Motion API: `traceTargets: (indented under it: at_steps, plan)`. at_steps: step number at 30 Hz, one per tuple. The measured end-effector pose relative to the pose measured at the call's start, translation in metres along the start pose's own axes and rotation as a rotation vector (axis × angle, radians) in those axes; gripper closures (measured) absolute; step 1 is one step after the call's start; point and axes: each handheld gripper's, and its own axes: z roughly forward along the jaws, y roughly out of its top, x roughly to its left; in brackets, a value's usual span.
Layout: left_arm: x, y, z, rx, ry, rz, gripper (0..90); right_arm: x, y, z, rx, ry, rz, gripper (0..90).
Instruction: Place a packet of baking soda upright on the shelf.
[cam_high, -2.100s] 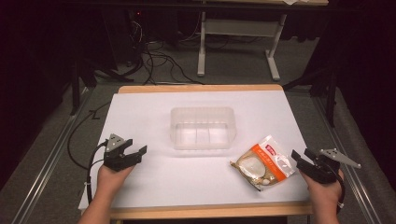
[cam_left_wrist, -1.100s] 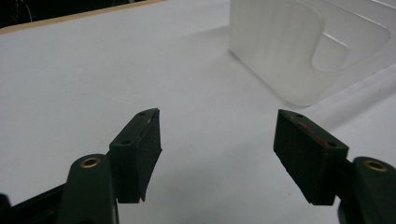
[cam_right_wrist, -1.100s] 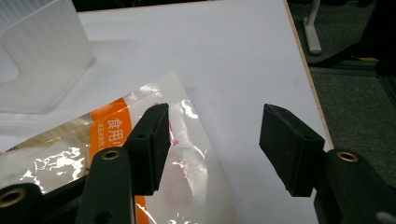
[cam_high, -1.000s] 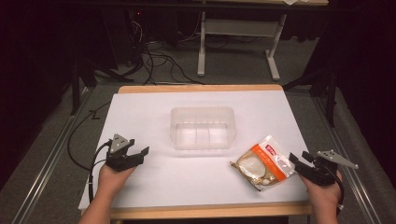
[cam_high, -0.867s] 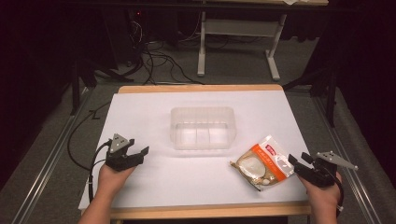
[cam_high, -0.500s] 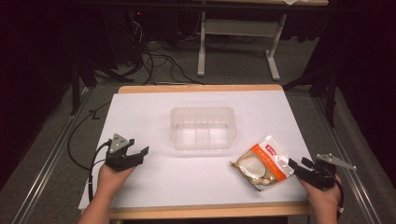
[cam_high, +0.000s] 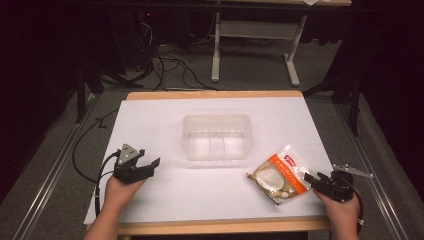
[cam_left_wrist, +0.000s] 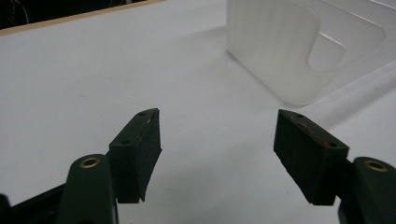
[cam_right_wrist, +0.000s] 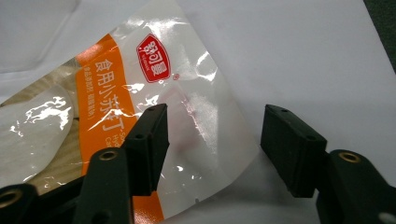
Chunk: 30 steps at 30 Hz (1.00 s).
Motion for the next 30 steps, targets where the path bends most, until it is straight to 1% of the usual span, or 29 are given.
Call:
traceTargets:
  at_steps: [1, 5, 6, 7, 8, 9, 14, 16, 17, 18, 19, 24, 25, 30]
  plan:
    - [0.000, 0.000, 0.000, 0.000, 0.000, 0.001, 32.4, 0.000, 0.000, 0.000, 0.000, 0.000, 0.000, 44.8]
    - [-0.001, 0.000, 0.001, 0.005, -0.001, 0.004, 32.4, -0.004, -0.001, 0.000, 0.007, 0.034, 0.033, 53.9]
    - [-0.001, 0.000, 0.001, 0.008, -0.003, 0.007, 32.4, -0.006, -0.002, -0.001, 0.010, 0.045, 0.033, 58.4]
    - [-0.001, 0.000, 0.001, 0.008, -0.003, 0.007, 32.4, -0.006, -0.002, -0.001, 0.010, 0.045, 0.033, 58.4]
    - [-0.001, 0.000, 0.001, 0.008, -0.002, 0.009, 32.4, -0.006, -0.002, -0.001, 0.009, 0.052, 0.034, 60.5]
    - [-0.002, 0.000, 0.001, 0.012, -0.002, 0.013, 32.4, -0.006, -0.001, -0.001, 0.008, 0.056, 0.034, 64.5]
    - [-0.002, 0.000, 0.002, 0.015, -0.003, 0.017, 32.4, -0.003, 0.000, -0.003, 0.007, 0.058, 0.016, 70.7]
    - [-0.003, 0.000, 0.002, 0.017, -0.004, 0.019, 32.4, -0.001, 0.001, -0.005, -0.003, 0.057, 0.002, 77.2]
    - [-0.003, 0.000, 0.002, 0.017, -0.004, 0.019, 32.4, -0.001, 0.001, -0.005, -0.003, 0.057, 0.002, 77.2]
    - [-0.003, 0.000, 0.002, 0.018, -0.004, 0.019, 32.4, 0.000, 0.002, -0.005, -0.006, 0.056, -0.003, 83.6]
    - [-0.003, 0.000, 0.002, 0.018, -0.004, 0.019, 32.4, 0.000, 0.002, -0.006, -0.006, 0.057, -0.009, 85.3]
    - [-0.003, 0.000, 0.003, 0.021, -0.006, 0.023, 32.4, 0.003, 0.003, -0.008, -0.015, 0.060, -0.022, 89.0]
    - [-0.003, 0.000, 0.003, 0.023, -0.005, 0.025, 32.4, 0.005, 0.005, -0.010, -0.032, 0.066, -0.044, 89.9]
    - [-0.004, -0.001, 0.003, 0.026, -0.006, 0.030, 32.4, 0.012, 0.008, -0.017, -0.076, 0.076, -0.080, 90.0]
